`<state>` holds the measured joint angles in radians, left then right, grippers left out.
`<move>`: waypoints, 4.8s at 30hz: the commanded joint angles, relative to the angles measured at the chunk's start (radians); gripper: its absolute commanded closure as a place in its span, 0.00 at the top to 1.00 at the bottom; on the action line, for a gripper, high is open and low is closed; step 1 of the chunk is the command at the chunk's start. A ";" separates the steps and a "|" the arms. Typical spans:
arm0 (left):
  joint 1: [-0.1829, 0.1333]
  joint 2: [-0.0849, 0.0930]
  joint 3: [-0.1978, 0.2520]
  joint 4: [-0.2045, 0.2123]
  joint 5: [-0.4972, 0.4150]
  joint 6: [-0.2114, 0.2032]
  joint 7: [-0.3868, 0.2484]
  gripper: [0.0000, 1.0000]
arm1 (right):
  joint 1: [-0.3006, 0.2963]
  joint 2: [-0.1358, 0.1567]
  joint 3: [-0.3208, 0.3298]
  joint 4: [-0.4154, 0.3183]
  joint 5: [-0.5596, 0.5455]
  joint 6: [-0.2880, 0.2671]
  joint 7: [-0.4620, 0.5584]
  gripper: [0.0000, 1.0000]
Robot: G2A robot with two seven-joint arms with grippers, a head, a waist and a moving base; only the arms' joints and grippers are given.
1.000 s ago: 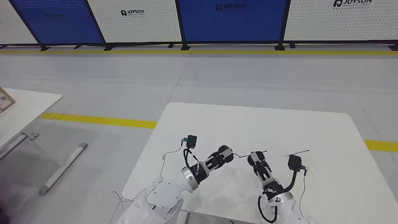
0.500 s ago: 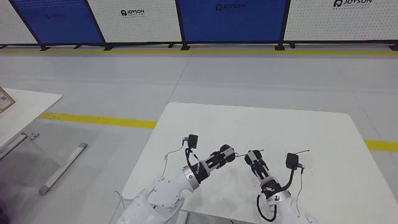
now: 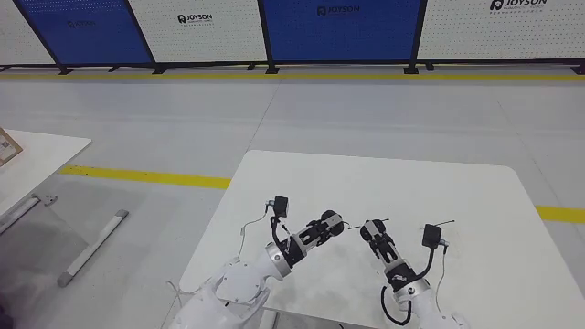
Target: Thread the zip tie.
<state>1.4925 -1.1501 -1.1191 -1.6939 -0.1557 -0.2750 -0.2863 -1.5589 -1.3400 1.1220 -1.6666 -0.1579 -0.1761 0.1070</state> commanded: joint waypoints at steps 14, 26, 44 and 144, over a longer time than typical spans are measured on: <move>-0.004 0.002 0.002 -0.001 0.058 0.044 0.000 0.00 | -0.005 -0.003 -0.001 -0.021 -0.025 0.075 -0.040 0.00; 0.001 0.004 -0.001 -0.004 0.071 0.055 -0.004 0.32 | 0.001 -0.006 -0.002 -0.016 -0.022 0.087 -0.040 0.00; -0.010 -0.001 0.032 0.003 0.130 0.075 0.030 0.25 | -0.005 -0.008 -0.009 -0.021 -0.035 0.075 -0.044 0.00; -0.010 0.005 0.054 -0.004 0.149 0.057 -0.007 0.26 | -0.030 0.001 0.023 -0.047 -0.024 0.046 -0.002 0.00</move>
<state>1.4827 -1.1449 -1.0651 -1.6989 -0.0058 -0.2181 -0.2950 -1.5883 -1.3396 1.1435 -1.7136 -0.1822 -0.1313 0.1063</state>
